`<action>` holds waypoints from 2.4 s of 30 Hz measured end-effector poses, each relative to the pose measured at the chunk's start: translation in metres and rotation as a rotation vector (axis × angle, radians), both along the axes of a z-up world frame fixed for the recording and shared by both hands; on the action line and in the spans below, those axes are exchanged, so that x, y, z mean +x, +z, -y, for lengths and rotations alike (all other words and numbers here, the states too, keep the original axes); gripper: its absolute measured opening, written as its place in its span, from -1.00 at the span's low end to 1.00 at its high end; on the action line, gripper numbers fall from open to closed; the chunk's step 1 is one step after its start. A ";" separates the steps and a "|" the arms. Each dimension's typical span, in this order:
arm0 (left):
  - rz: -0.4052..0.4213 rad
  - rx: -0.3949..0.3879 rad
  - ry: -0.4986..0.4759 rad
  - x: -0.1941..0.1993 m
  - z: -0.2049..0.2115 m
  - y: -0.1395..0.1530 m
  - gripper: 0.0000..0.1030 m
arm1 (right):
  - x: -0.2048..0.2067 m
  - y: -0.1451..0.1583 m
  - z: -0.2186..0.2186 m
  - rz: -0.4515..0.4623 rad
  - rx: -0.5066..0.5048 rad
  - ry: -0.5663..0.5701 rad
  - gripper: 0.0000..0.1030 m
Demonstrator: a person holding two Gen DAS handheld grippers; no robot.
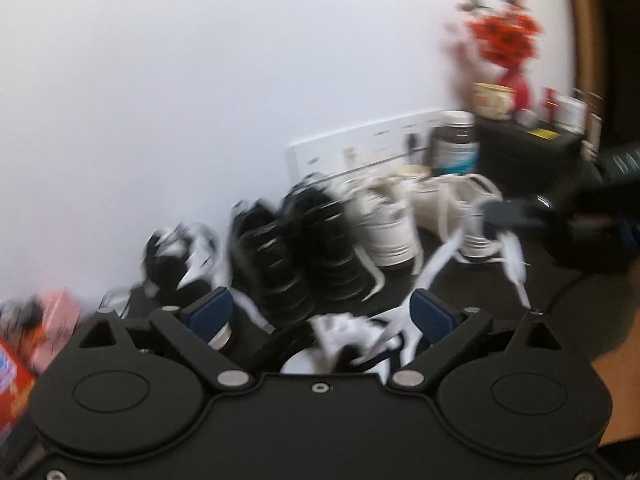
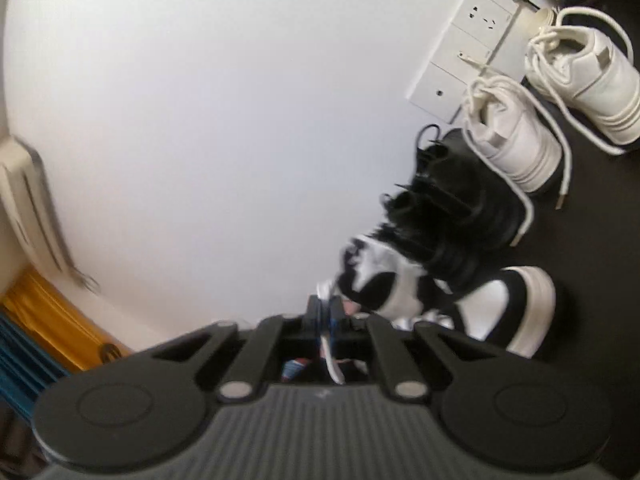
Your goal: Lace up shoes with both hands
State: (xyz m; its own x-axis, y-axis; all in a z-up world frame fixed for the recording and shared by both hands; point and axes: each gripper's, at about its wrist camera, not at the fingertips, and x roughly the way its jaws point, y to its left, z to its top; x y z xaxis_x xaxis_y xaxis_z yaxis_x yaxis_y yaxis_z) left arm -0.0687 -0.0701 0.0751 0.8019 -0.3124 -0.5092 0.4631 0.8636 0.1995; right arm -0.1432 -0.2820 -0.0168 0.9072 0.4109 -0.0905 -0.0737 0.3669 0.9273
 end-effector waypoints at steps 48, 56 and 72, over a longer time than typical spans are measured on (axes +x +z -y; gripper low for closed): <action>-0.181 -0.053 0.034 0.009 0.036 -0.011 -0.96 | 0.015 -0.085 -0.006 -0.275 0.582 0.004 -0.15; -0.124 0.032 -0.026 -0.008 0.042 -0.014 -0.96 | 0.019 -0.082 0.009 -0.273 0.495 -0.069 -0.90; -0.019 0.026 -0.146 -0.021 0.067 0.004 -0.66 | 0.009 0.040 -0.017 -0.032 -0.295 0.004 -0.92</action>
